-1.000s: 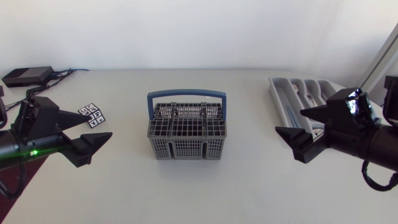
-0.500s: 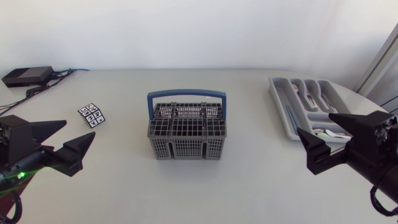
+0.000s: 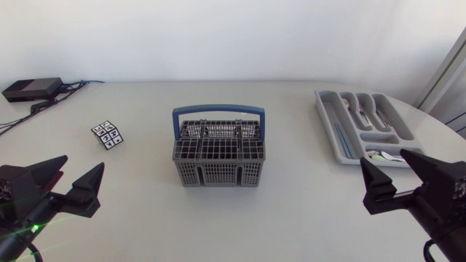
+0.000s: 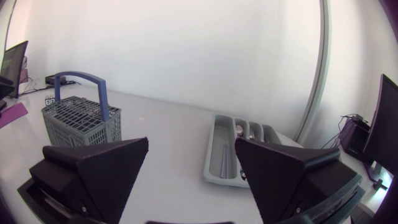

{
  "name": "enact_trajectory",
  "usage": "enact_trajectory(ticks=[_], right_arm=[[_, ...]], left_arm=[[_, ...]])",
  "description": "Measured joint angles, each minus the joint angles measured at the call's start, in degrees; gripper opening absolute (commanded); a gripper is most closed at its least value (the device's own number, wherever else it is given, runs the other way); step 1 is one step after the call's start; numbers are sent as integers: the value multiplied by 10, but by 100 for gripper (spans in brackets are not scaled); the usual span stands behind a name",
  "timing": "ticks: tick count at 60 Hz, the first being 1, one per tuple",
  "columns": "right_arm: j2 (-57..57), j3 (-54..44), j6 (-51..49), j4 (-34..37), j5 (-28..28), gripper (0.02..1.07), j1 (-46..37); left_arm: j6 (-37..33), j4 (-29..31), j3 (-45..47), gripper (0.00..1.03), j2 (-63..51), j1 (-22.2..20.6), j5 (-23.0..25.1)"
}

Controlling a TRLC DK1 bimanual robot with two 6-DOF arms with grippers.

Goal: Transfer all utensils from the basket to the drawer tray.

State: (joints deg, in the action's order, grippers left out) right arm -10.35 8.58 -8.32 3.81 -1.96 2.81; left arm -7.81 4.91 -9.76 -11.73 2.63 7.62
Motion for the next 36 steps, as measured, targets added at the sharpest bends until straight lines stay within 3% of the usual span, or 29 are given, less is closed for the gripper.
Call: enact_trajectory(ticks=[19, 36], right_arm=[[94, -69, 58, -28, 14, 102, -24], [101, -74, 67, -28, 18, 102, -26]], left_arm=[[52, -43, 70, 98, 95, -20, -67], [64, -50, 73, 98, 114, -21, -73]])
